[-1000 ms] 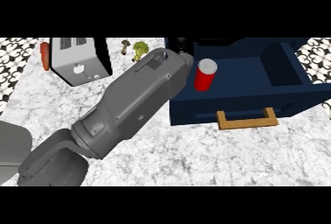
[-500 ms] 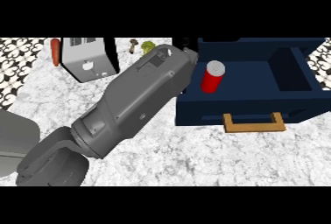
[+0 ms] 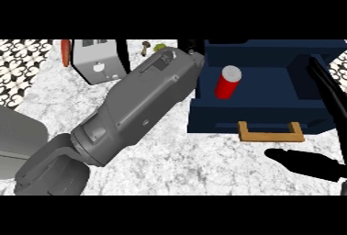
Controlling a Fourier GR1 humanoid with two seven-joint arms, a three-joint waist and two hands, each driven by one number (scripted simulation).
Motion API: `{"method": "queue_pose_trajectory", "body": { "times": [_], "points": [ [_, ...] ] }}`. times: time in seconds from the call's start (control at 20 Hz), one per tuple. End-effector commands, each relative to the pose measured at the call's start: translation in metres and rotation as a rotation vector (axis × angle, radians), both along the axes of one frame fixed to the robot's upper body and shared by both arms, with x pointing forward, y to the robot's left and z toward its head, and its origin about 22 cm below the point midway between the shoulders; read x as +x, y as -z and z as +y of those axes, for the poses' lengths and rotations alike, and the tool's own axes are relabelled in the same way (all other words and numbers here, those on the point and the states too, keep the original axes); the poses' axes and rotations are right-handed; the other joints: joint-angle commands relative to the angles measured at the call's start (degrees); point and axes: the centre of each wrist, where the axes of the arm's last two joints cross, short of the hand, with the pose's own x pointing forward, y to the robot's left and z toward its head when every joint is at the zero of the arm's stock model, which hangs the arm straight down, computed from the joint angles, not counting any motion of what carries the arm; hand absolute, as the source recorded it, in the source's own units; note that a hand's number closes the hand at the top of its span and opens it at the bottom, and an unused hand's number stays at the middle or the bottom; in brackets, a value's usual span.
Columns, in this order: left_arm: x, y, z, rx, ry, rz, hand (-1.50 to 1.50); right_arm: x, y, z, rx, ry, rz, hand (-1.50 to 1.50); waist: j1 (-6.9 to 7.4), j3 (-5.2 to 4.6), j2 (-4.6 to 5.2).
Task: Pick up the can, place it into the drawer and close the drawer
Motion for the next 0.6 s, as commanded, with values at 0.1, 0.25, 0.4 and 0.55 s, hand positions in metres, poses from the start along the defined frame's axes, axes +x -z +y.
{"method": "queue_pose_trajectory", "body": {
  "times": [0.1,0.25,0.4,0.55],
  "points": [
    [0.007,-0.008,0.018,0.0,-0.027,0.01,-1.5,0.055,0.013,0.015,-0.179,0.005,0.027,-1.5,0.68,0.01,-0.17],
    [0.006,-0.014,0.02,0.008,-0.033,0.0,-1.5,0.074,0.022,0.038,-0.264,0.001,0.015,-1.5,0.72,0.0,-0.24],
    [0.005,-0.004,0.032,0.015,-0.042,0.024,-1.5,0.096,0.028,0.037,-0.357,-0.016,0.039,-1.5,1.36,-0.01,-0.38],
    [0.015,-0.009,0.062,0.026,-0.033,0.004,-1.5,0.108,0.058,0.056,-0.462,0.032,0.046,-1.5,1.84,0.0,-0.1]
  ]
}}
